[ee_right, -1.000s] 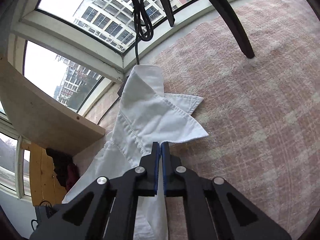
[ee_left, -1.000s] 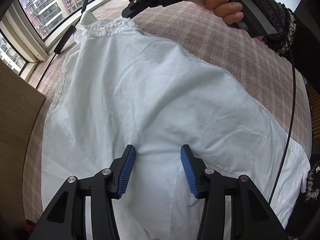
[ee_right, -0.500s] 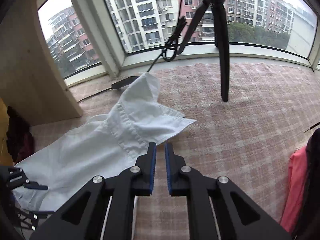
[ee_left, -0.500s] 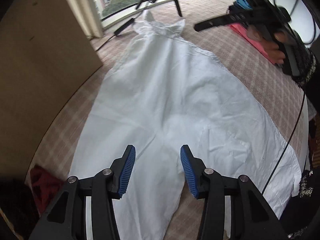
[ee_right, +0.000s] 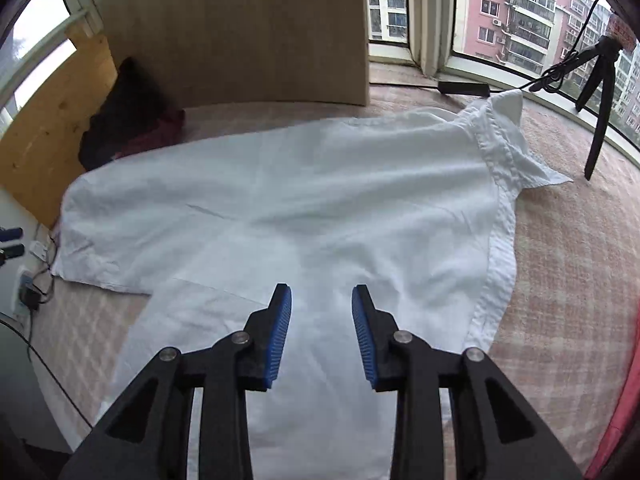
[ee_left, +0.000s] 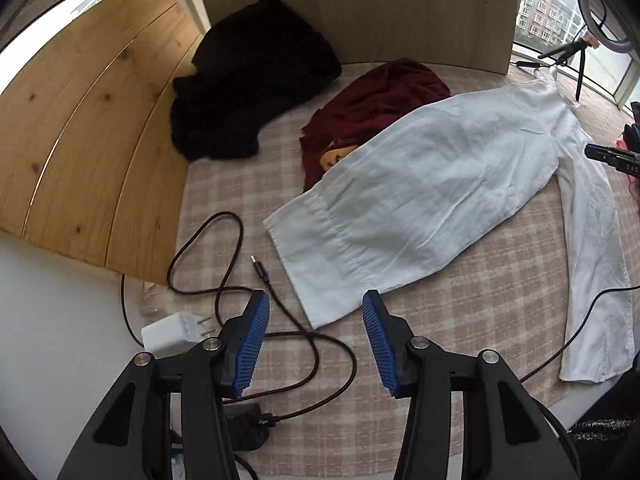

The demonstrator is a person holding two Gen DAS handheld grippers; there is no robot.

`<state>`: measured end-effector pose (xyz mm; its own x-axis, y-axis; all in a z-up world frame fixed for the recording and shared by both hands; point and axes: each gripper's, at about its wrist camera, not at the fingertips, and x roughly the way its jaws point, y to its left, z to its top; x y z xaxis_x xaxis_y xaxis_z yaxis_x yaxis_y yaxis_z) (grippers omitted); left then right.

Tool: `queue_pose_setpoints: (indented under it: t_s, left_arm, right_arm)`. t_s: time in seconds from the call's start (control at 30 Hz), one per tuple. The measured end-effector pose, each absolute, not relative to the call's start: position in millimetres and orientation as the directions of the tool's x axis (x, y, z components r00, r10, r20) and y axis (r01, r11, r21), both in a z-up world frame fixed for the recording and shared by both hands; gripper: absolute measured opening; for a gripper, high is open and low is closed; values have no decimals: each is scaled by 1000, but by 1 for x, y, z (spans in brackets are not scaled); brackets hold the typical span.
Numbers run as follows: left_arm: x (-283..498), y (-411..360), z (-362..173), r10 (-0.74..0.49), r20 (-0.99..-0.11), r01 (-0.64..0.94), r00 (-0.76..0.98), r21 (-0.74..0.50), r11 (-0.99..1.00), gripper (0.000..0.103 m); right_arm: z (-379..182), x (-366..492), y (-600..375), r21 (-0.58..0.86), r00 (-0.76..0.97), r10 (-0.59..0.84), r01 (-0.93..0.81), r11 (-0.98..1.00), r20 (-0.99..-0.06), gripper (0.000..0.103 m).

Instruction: Fold clothes

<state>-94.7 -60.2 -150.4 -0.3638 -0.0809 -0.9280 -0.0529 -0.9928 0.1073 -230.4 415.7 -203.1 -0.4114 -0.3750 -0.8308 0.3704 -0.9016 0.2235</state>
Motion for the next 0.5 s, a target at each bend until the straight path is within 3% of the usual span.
queue_pose_setpoints:
  t_s: [0.2,0.27,0.4,0.47,0.5]
  left_arm:
    - [-101,-89,-162,-20,-926,-51,-378,42,-998,47]
    - [-118,-82,-170,9,-930,-135,-367,44,-990,47]
    - [-153,-66,-187,63,-940,-304,-337,44,-952,47]
    - [-170,-59,-195,89,-944,-385,-318,43,-922,55]
    - [-179,-55,-199,100,-946,-424,-308,42,-905,65]
  right_arm:
    - [-233,-192,335,145,-307,-320,478,-866,-897,31]
    - [-234,-178,328,110,-309,-287,483,-869,-907,32]
    - [-205,-150,343,214,-268,-360,452,-866,-894,32]
    - [-189,-133,354,247,-259,-384,436,-865,-886,32]
    - [-184,-124,358,240,-263,-376,431,-870,-889,32]
